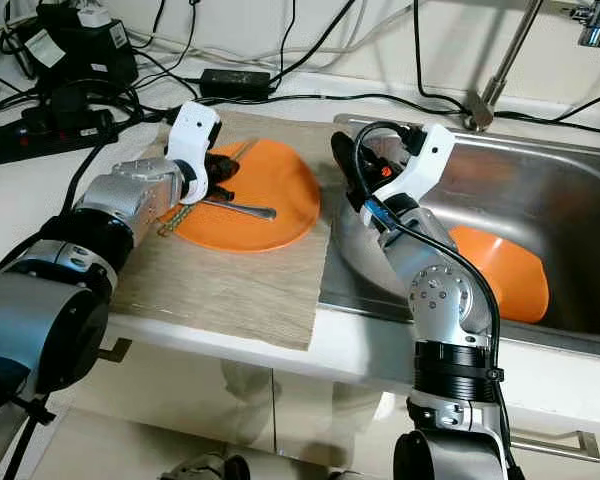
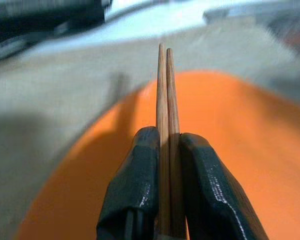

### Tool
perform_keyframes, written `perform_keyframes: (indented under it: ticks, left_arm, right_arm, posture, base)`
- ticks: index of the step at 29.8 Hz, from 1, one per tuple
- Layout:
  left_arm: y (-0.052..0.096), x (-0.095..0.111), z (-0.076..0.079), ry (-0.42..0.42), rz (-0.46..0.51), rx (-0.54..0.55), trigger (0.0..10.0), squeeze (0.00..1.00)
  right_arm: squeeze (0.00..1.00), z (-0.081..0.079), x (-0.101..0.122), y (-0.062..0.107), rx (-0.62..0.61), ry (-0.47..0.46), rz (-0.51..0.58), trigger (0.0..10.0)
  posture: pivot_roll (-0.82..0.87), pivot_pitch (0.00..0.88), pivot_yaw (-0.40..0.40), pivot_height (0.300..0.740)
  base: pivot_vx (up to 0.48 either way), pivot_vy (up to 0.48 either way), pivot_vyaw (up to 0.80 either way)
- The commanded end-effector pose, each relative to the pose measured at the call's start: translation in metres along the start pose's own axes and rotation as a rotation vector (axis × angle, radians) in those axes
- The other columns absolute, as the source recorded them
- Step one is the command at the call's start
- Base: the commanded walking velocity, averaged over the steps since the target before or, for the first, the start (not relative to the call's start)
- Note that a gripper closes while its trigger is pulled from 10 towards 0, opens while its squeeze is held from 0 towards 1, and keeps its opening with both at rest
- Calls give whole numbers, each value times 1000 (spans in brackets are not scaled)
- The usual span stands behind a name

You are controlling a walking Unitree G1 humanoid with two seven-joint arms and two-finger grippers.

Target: Kitchen organization

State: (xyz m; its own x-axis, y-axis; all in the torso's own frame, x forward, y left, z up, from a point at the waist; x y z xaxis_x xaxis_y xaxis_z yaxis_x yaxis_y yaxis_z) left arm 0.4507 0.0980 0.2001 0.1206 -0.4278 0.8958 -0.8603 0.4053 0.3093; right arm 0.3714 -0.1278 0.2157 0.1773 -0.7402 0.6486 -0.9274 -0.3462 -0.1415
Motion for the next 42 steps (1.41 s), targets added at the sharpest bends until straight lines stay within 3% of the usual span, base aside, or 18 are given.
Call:
perform_keyframes:
  ticks: [1,6,19,27,39,42]
  left_arm:
    - [2,26,-5,-17,78,6,0,0]
    - [3,37,-5,-38,118,1,0,0]
    - [1,28,-4,-45,117,23,0,0]
    - [5,43,-15,-38,178,71,0,0]
    - [4,42,-13,-67,194,84,0,0]
    - [5,50,-13,-70,218,71,0,0]
  right_arm:
    - [0,6,1,2,-22,-1,11,10000]
    - [0,5,-1,1,-20,-3,8,10000]
    - [0,10,-4,3,-36,2,1,10000]
    - [0,17,-4,3,-61,28,11,10000]
    - [0,21,-4,0,-84,47,22,10000]
    - [0,20,0,-2,-85,54,41,10000]
  posture:
    - [-80,20,11,740]
    - [-77,22,11,740]
    - [-80,31,9,740]
    - [-80,23,7,740]
    - [-80,8,23,740]
    - [-85,6,38,740]
  base:
    - [0,0,0]
    - [0,0,0]
    - [0,0,0]
    - [0,0,0]
    - [0,0,0]
    - [0,0,0]
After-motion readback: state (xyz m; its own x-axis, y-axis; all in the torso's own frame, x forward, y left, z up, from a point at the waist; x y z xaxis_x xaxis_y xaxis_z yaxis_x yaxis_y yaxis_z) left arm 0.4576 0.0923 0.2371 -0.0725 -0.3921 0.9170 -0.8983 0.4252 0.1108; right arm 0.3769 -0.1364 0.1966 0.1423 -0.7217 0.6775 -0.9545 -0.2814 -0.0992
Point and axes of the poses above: a point about 5 cm out from each wrist's last joint towards the gripper, its own y axis pointing back from the gripper into the wrist, its own x axis along the axis of the wrist's last joint, z = x × y, the point moved 4 cm from there along -y, pointing out of the wrist towards the gripper, and after that the axes turned 14 degrees about -y, right-handed, at the moved point
